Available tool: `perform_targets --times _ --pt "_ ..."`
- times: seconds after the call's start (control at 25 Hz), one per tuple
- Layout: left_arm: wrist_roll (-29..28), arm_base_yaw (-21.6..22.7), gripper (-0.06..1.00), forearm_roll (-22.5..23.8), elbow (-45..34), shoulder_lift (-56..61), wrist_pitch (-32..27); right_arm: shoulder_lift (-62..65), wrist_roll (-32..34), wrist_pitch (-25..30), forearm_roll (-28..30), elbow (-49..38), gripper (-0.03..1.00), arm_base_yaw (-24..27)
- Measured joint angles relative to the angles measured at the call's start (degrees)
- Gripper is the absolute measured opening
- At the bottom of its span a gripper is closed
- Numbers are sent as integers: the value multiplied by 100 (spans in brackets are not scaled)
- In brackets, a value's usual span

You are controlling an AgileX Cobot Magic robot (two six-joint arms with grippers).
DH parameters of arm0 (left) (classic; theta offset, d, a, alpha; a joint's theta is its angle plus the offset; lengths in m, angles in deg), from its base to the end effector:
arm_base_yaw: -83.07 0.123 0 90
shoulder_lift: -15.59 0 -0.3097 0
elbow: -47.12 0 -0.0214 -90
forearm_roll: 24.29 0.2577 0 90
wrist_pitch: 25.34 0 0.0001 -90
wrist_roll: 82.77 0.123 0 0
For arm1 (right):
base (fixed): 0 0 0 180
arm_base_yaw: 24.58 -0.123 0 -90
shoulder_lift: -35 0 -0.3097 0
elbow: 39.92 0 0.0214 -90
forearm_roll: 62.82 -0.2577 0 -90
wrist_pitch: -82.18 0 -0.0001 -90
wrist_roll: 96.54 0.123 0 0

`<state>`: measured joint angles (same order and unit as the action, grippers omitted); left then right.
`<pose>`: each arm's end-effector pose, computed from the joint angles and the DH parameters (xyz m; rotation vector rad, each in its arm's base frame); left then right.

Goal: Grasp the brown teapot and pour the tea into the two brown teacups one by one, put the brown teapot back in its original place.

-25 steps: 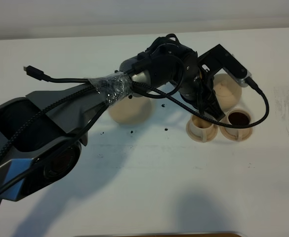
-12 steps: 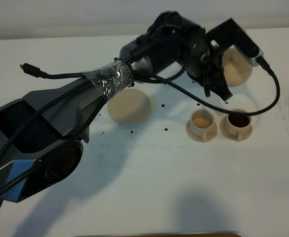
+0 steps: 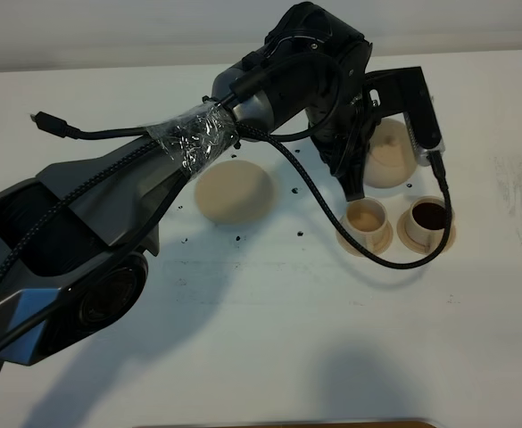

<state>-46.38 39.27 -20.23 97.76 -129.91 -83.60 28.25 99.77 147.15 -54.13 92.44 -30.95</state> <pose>0.4161 -0.3887 0.1884 1.7421 2.0218 0.0509 -0.0022 -0.0172 0.2675 0.1964 2.0648 0.0603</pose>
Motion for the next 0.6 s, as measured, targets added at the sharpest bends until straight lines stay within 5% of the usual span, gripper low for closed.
perform_targets --times 0.6 --pt "47 86 8 -64 -74 422 50 0 0 0 0 0 41 0"
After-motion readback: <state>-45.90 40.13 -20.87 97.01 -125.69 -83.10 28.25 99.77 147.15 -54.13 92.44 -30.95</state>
